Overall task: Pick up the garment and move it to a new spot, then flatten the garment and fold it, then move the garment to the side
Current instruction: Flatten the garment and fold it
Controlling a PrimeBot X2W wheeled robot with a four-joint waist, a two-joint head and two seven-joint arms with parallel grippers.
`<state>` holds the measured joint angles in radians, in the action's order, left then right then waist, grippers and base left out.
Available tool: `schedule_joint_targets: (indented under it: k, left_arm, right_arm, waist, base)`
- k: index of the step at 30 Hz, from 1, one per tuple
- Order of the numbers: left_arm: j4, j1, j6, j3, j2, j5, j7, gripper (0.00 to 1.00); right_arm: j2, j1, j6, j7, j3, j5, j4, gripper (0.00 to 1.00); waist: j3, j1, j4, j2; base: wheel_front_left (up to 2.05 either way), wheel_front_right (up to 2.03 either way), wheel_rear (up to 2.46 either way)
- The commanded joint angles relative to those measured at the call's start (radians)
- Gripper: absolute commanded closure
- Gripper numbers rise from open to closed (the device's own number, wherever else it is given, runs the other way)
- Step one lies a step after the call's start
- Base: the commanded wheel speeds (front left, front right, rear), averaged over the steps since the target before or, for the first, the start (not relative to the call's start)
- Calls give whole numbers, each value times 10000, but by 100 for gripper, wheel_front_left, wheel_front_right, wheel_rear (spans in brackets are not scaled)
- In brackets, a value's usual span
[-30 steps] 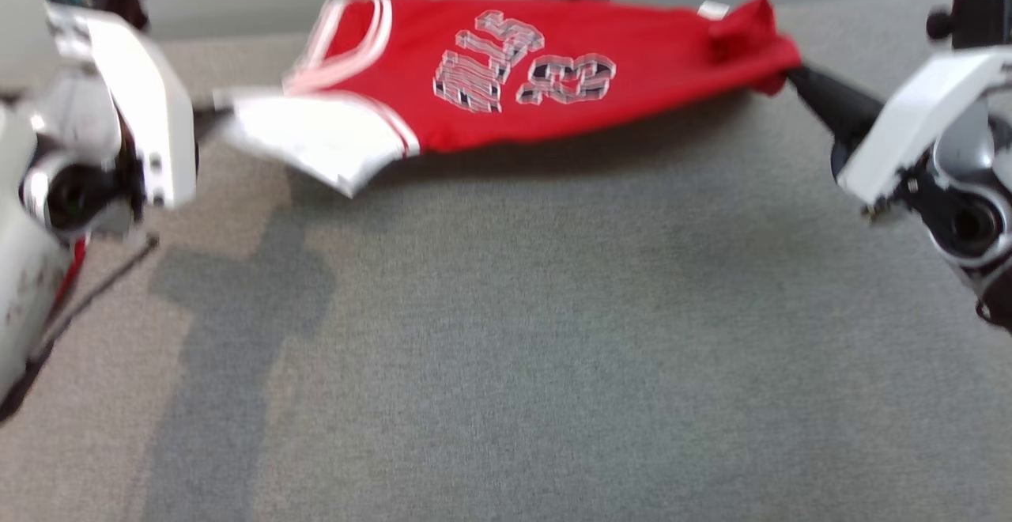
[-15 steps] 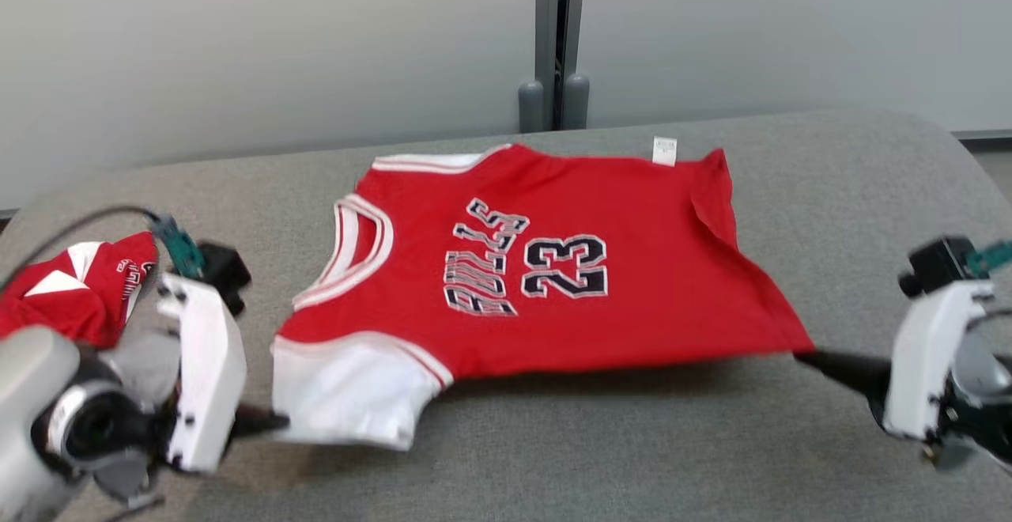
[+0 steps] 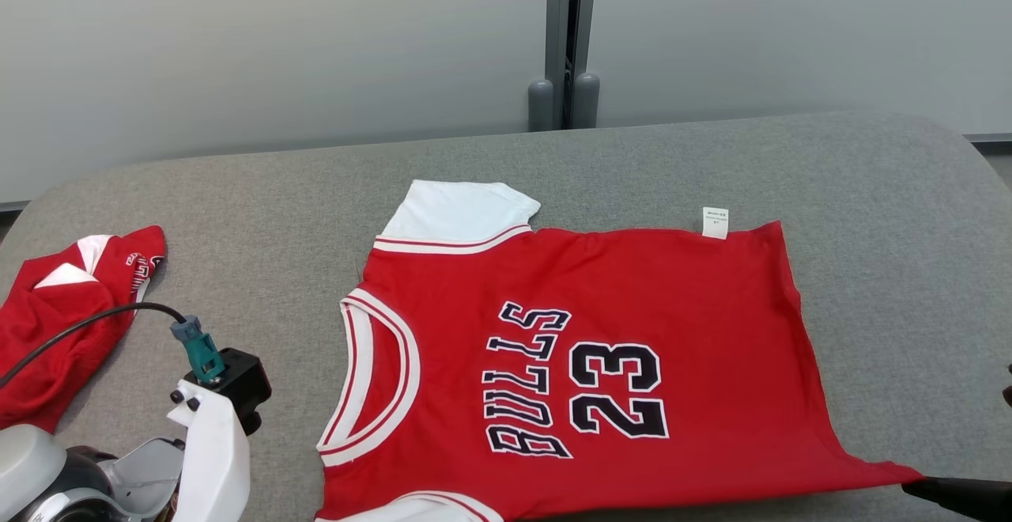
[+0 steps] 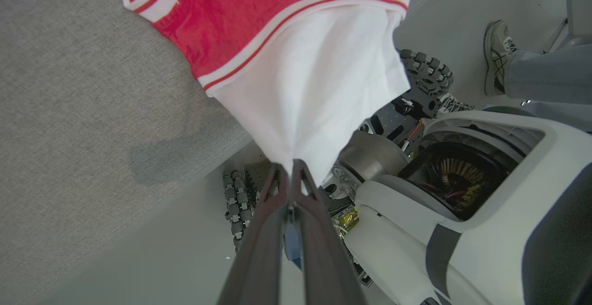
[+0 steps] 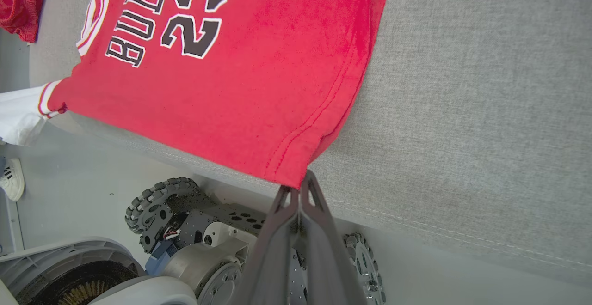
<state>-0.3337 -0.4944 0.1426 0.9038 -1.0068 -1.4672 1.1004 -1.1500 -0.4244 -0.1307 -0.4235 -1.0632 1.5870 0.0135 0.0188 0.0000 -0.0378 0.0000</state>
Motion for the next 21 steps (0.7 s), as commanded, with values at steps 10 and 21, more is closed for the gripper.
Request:
schedule_joint_targets:
  k: [10, 21]
  left_arm:
    - [145, -411, 97, -324, 158, -114, 102, 100]
    - [2390, -2243, -223, -118, 1463, 859, 694, 100]
  right_arm:
    - [61, -440, -2, 345, 229, 41, -119, 100]
    - [1375, -1485, -2, 226, 290, 234, 1333, 100]
  waist:
    - [452, 0, -171, 0]
    - [1350, 0, -523, 0]
  base:
    - [0, 0, 0]
    - [0, 0, 0]
